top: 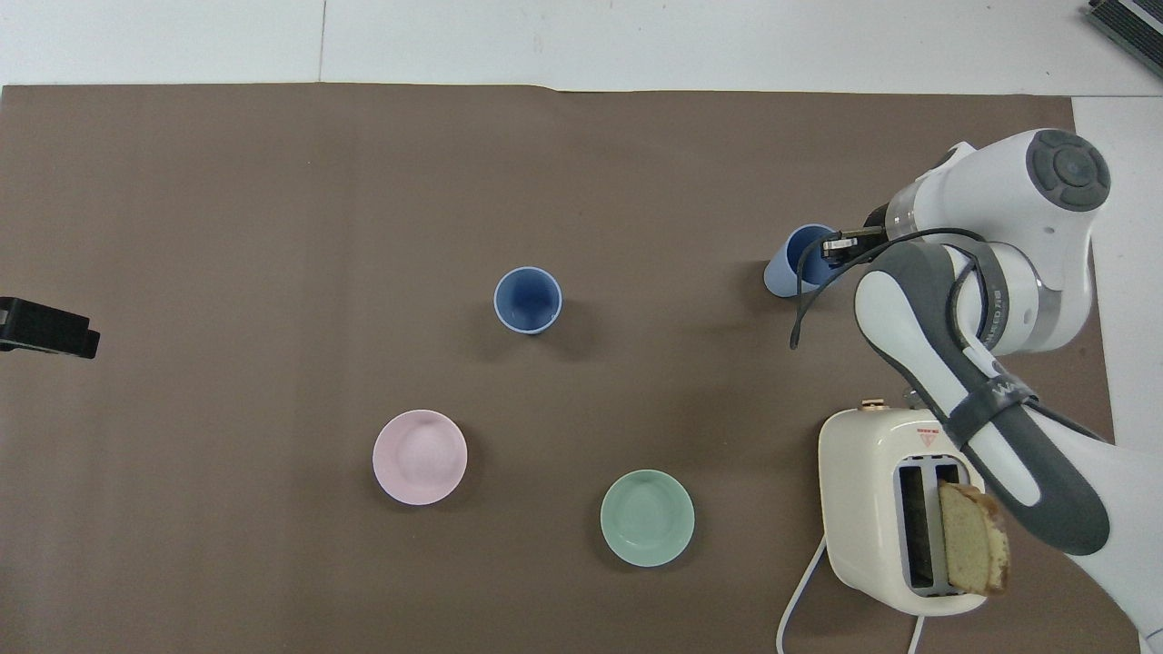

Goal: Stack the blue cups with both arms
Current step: 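Carry the held cup with the right gripper over the center cup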

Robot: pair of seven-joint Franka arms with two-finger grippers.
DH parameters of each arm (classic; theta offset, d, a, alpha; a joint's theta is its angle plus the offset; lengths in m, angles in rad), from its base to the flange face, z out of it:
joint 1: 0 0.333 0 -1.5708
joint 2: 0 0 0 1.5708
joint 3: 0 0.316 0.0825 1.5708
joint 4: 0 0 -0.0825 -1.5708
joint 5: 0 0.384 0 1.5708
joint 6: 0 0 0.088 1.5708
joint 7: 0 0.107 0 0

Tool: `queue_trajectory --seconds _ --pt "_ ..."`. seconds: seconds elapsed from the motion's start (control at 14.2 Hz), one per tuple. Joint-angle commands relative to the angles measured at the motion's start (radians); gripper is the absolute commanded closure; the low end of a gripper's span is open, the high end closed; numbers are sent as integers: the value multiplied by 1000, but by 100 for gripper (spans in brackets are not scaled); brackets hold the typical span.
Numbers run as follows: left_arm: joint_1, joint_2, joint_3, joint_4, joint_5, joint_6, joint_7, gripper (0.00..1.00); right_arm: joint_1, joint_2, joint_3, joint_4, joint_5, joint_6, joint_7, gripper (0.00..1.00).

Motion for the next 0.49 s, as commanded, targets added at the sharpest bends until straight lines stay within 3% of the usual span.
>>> queue_trajectory --seconds 0.0,0.14,0.42 --pt "0 -19 -1 -17 -9 -2 -56 0 30 11 5 73 17 -15 -20 100" --pt "6 -19 0 17 -18 -2 -63 0 47 8 6 144 16 -94 23 100" --pt "9 -22 0 -26 -48 98 -103 0 95 2 72 253 12 -216 236 100"
